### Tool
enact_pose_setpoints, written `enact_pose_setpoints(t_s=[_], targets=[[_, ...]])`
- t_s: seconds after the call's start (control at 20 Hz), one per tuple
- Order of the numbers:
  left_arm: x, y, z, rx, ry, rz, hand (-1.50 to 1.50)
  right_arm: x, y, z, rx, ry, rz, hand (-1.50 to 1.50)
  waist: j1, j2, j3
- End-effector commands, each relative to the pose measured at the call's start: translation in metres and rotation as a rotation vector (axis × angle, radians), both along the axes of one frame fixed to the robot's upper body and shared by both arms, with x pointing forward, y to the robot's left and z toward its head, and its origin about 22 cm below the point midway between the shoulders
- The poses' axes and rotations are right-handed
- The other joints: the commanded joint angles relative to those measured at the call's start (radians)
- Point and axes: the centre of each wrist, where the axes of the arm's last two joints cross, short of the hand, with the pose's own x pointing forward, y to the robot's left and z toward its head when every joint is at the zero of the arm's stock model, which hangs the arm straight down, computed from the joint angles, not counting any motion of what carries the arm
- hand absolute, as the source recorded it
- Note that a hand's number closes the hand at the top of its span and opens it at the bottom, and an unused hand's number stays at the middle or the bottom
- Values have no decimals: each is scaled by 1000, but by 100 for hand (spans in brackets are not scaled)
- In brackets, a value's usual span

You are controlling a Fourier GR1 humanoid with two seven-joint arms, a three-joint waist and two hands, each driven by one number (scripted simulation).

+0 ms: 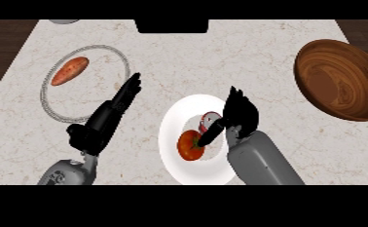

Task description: Pick the can from the plate and place it in the bowl

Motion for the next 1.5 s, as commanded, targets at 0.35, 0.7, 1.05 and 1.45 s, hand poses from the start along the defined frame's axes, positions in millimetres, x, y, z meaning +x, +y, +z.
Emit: enact_pose_setpoints(t_s=[0.35, 0.7, 1.05, 1.45], targets=[[5, 17, 9, 8, -9, -4, 0, -1, -1, -1, -108, -9, -86, 150, 6, 8, 2], [7, 17, 13, -2, -3, 4, 0, 6, -3, 2, -145, -54, -112, 150, 5, 8, 2], [-2, 4, -1, 2, 0, 3, 0, -32, -31, -8, -77, -118, 662, 150, 3, 7, 3], [6, 9, 12, 2, -8, 25, 0, -54, -124, 19, -298, -423, 794, 150, -15, 5, 3]])
